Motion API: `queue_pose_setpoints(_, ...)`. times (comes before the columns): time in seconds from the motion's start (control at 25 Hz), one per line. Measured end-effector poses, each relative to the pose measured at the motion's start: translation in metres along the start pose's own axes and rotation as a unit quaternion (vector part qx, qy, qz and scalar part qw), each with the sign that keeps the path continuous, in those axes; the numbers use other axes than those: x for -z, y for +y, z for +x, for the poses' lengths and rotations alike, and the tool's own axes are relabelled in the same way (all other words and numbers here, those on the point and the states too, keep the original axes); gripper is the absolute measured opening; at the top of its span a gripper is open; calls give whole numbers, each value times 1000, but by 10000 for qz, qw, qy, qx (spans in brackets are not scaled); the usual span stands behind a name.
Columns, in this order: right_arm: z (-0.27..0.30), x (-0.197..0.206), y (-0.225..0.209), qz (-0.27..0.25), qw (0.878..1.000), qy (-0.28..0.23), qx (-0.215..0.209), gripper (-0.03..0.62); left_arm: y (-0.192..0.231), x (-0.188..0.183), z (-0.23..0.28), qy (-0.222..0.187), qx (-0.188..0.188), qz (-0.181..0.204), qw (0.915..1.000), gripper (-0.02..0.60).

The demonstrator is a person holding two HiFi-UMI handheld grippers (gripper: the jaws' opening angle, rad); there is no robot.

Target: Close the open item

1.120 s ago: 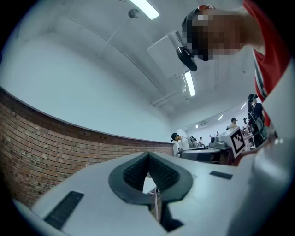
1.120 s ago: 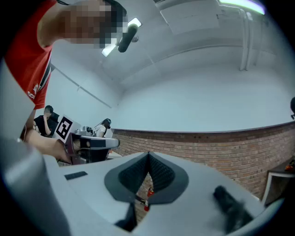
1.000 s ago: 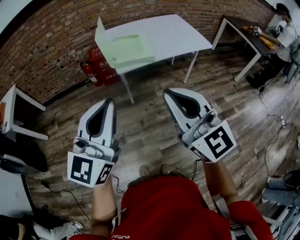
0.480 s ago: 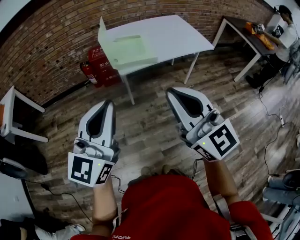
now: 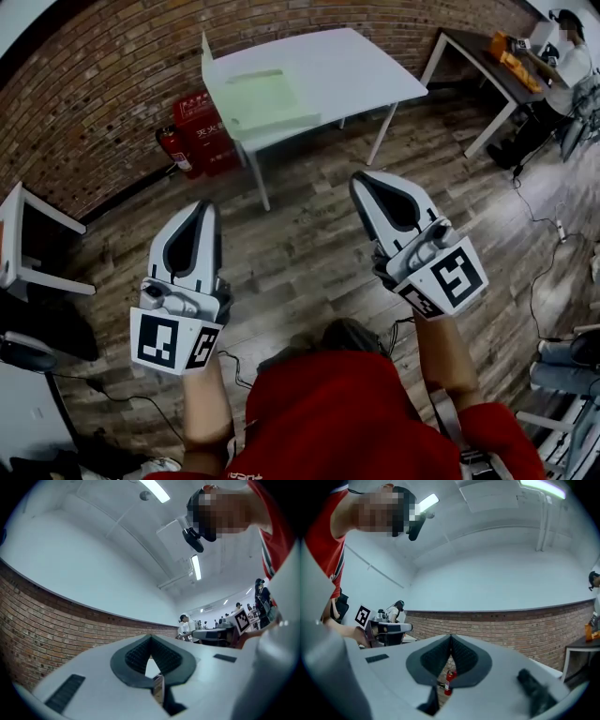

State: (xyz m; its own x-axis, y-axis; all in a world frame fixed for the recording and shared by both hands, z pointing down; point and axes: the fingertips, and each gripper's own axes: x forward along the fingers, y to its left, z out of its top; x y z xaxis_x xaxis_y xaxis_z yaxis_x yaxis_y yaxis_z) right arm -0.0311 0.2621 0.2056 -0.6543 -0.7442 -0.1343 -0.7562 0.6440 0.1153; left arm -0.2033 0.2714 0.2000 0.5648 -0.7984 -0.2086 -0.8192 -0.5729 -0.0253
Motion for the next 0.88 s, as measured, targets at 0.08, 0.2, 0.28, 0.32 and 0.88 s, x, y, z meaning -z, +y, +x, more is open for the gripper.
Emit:
queue_pose_setpoints(0.08,1,2,0,-38,10000,43,80,31,7,4,-2,11,-4,-23,10000,12)
queue_pose_setpoints(0.2,4,4,-3,-91,9997,127,189,31,16,8,-2,21,-4,-69,10000,12)
queue_pose_setpoints(0.28,7,4,-7,-131,9995,160,235,31,22,10,1,40,1,-76,10000,12)
queue_pose_setpoints(0.32,9,4,-9,-152,9994,174,251,31,25,11,3,50,-1,-74,10000,12)
queue_pose_setpoints(0.88,70,33,-91,-196,9991,278,246,31,78,46,79,385,-294,58,9988,12)
